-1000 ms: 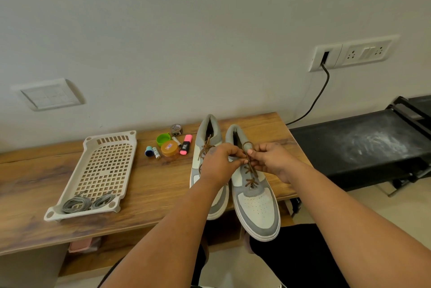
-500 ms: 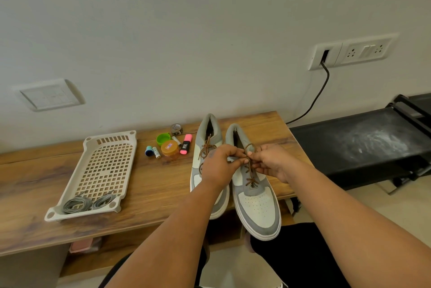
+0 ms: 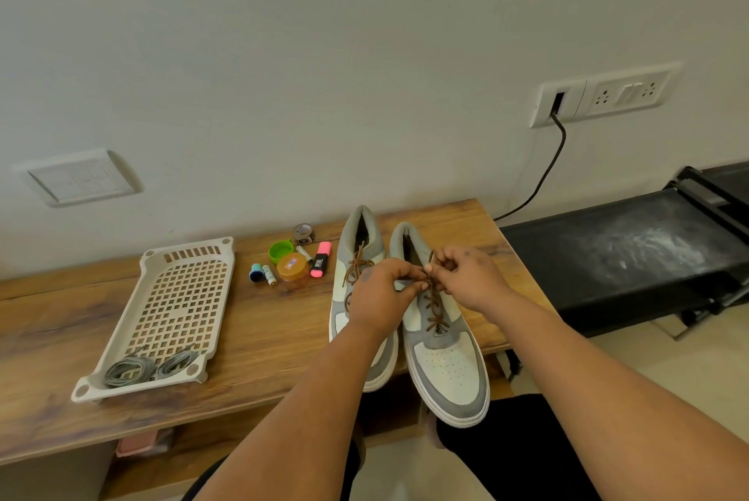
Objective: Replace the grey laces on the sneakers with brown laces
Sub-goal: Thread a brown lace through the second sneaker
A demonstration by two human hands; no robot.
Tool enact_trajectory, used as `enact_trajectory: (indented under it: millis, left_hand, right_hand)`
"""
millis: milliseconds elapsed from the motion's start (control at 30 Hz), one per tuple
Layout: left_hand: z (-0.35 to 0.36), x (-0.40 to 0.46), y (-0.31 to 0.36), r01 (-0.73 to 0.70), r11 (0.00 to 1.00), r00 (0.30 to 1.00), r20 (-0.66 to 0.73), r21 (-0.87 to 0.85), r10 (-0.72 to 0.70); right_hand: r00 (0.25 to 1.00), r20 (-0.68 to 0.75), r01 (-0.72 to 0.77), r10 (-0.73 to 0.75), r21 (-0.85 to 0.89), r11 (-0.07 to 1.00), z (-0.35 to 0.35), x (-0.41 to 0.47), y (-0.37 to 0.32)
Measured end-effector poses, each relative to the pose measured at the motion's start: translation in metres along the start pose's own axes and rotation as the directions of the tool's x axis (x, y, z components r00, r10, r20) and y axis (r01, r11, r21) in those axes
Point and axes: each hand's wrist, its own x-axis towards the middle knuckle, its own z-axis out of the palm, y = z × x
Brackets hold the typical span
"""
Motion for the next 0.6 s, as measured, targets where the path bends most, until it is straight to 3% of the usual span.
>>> enact_trajectory:
  millis: [133, 400, 600]
  left_hand:
    - [0.001, 0.000, -0.001, -0.018, 1.000, 1.000, -0.011, 0.006, 0.018]
    - [0.001, 0.000, -0.001, -0.040, 0.998, 0.999, -0.023, 0.049, 0.041]
    - [0.002, 0.000, -0.003, -0.014, 1.000, 1.000, -0.020, 0.012, 0.014]
  right_hand:
    - [0.999, -0.006, 0.036, -0.036, -0.066, 0.997, 0.000, 0.000, -0.003]
    - [0.984, 0.142, -0.127, 0.105, 0.151, 0.980, -0.001, 0.006, 0.006]
    - [0.982, 0.148, -0.147, 0.115, 0.225, 0.963, 0.000, 0.006, 0.008]
